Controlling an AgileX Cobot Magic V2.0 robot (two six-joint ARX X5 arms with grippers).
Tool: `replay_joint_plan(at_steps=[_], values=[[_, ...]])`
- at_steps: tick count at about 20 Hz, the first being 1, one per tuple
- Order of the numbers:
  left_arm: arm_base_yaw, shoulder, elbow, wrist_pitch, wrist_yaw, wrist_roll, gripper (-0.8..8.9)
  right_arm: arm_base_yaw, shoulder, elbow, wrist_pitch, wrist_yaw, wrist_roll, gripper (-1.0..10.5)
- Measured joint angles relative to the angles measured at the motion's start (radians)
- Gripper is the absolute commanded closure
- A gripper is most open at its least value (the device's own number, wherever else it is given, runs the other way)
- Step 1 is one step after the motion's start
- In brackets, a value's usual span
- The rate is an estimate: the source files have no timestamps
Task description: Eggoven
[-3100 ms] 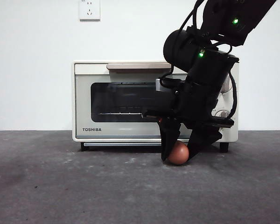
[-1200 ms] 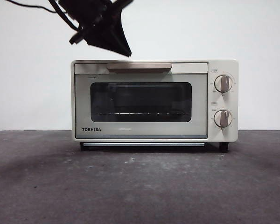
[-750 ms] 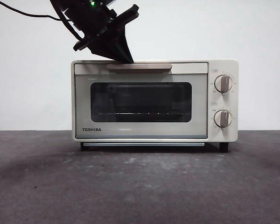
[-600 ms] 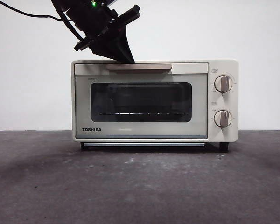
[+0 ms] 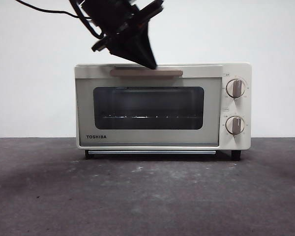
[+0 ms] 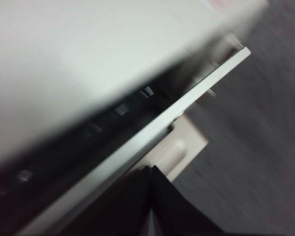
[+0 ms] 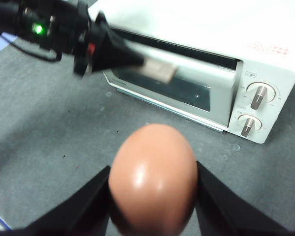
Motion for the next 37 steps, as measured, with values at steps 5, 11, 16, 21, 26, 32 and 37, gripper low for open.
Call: replay_joint_plan(at_steps=[5, 11, 16, 21, 26, 32, 37], values=[[-0.075, 0.006, -0.013, -0.143, 0.014, 0.002, 8.07, 0.000, 0.000, 0.000, 0.000, 0.000, 0.000, 9.4], [-0.129, 0.018, -0.022, -0.266, -0.010, 0.002, 8.07, 0.000, 0.000, 0.000, 0.000, 0.000, 0.000, 9.4], [-0.176, -0.015, -0.023, -0.351, -0.011, 0.002, 8.07, 0.000, 0.004, 0.000, 0.000, 0.000, 0.000, 9.4], [-0.165, -0.196, -0.023, -0.360, -0.011, -0.003, 8.07, 0.000, 0.074, 0.000, 0.020, 0.000, 0.000, 9.4], [-0.072, -0.412, -0.025, -0.362, -0.012, -0.014, 8.07, -0.005, 0.258, 0.000, 0.128, -0.003, 0.000, 9.4], [0.109, -0.703, -0.223, -0.371, -0.012, -0.041, 8.07, -0.041, 0.510, 0.000, 0.336, -0.031, 0.000, 9.4], [0.228, -0.940, -0.408, -0.378, 0.023, -0.085, 8.07, -0.074, 0.682, 0.000, 0.479, -0.031, 0.000, 9.4]])
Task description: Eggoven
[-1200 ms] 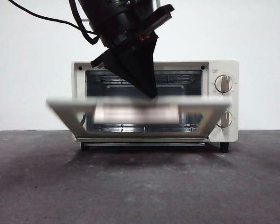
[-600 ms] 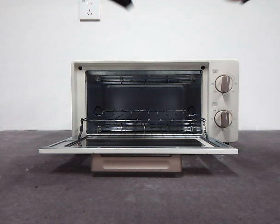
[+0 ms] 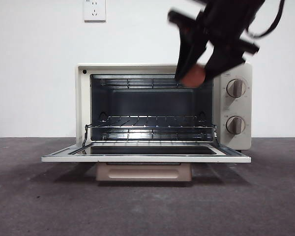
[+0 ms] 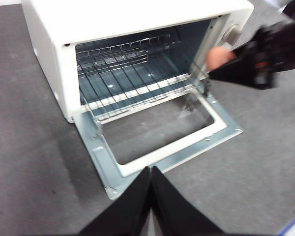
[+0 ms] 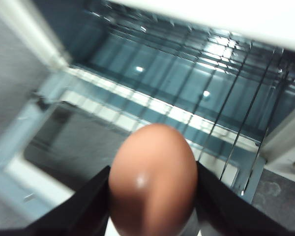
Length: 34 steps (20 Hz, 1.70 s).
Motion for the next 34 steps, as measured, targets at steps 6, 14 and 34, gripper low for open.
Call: replay_joint_plan(at_steps=[6, 14, 34], values=[[0.019, -0.196, -0.047, -0.014, 0.060, -0.063, 8.07, -0.035, 0.135, 0.000, 0.142, 0.001, 0.001, 9.4], [0.019, -0.226, -0.047, -0.047, 0.062, -0.101, 8.07, -0.044, 0.215, 0.000, 0.220, 0.021, 0.008, 9.4], [0.019, -0.226, -0.047, -0.050, 0.062, -0.105, 8.07, -0.044, 0.251, 0.001, 0.226, 0.083, 0.009, 6.5]])
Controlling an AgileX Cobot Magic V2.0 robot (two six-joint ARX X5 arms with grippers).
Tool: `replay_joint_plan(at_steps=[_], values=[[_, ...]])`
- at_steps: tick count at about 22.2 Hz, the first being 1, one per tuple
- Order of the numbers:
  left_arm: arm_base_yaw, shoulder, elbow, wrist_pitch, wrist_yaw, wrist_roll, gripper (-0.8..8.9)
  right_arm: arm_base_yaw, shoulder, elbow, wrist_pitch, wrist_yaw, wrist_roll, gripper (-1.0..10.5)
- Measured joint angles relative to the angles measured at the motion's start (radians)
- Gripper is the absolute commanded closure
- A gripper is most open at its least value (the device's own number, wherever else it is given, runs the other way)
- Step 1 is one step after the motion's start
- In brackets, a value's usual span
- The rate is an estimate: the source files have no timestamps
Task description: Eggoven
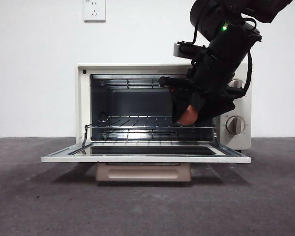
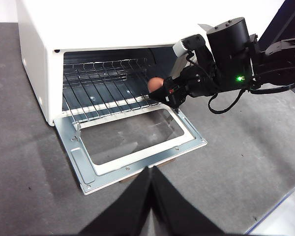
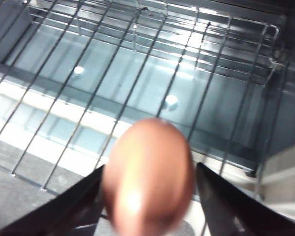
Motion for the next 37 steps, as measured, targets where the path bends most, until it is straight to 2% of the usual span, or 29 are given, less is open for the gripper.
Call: replay_joint_plan(at_steps=[7, 10, 14, 20, 23, 25, 29, 37], values=[[0.000, 0.000, 0.000, 0.001, 0.000, 0.000, 8.07, 0.000, -0.026, 0.000, -0.028, 0.000, 0.000, 6.4], [0.000, 0.004, 0.000, 0.018, 0.000, 0.000, 8.07, 0.000, -0.106, 0.000, -0.065, 0.000, 0.000, 6.4], [0.000, 0.045, 0.000, 0.039, 0.000, 0.000, 8.07, 0.016, -0.261, 0.000, -0.204, -0.004, 0.002, 6.4], [0.032, 0.246, -0.088, 0.255, 0.003, 0.000, 8.07, 0.069, -0.610, 0.000, -0.331, -0.008, 0.001, 6.4], [0.050, 0.323, -0.148, 0.326, 0.006, -0.003, 8.07, 0.073, -0.708, 0.000, -0.402, -0.007, -0.001, 6.4], [0.066, 0.362, -0.182, 0.372, 0.013, -0.005, 8.07, 0.073, -0.765, 0.000, -0.452, -0.007, -0.002, 6.4], [0.134, 0.467, -0.226, 0.491, 0.107, -0.008, 8.07, 0.072, -0.862, 0.000, -0.536, -0.005, -0.003, 6.4], [0.245, 0.727, -0.244, 0.634, 0.206, -0.027, 8.07, 0.072, -0.975, 0.000, -0.597, -0.005, -0.006, 6.4]])
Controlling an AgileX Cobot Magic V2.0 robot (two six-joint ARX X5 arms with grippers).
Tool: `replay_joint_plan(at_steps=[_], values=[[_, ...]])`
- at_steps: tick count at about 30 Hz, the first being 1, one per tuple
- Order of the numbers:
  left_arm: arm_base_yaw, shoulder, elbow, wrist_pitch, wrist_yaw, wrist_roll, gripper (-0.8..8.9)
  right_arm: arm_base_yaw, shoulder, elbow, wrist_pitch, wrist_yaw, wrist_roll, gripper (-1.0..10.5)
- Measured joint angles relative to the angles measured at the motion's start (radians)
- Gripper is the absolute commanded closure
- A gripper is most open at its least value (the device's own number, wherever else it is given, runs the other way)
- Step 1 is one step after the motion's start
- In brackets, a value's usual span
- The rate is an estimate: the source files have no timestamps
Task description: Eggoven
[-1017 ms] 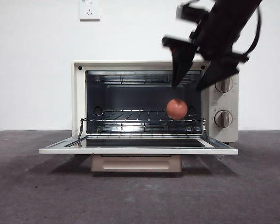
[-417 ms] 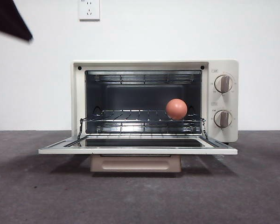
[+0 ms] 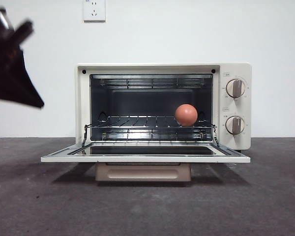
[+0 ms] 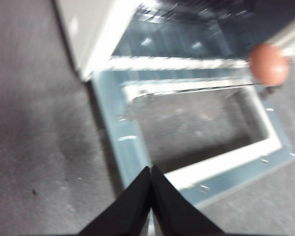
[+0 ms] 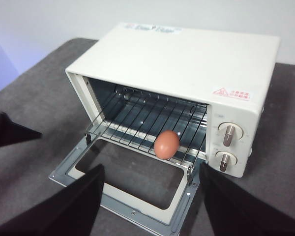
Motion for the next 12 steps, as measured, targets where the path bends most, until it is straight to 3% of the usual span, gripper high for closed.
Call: replay_joint_plan(at_steps=[12], values=[[0.014, 0.300, 0.000, 0.166, 0.065, -0.003, 8.07, 0.000, -0.024, 0.000, -0.004, 0.000, 0.000, 6.4]])
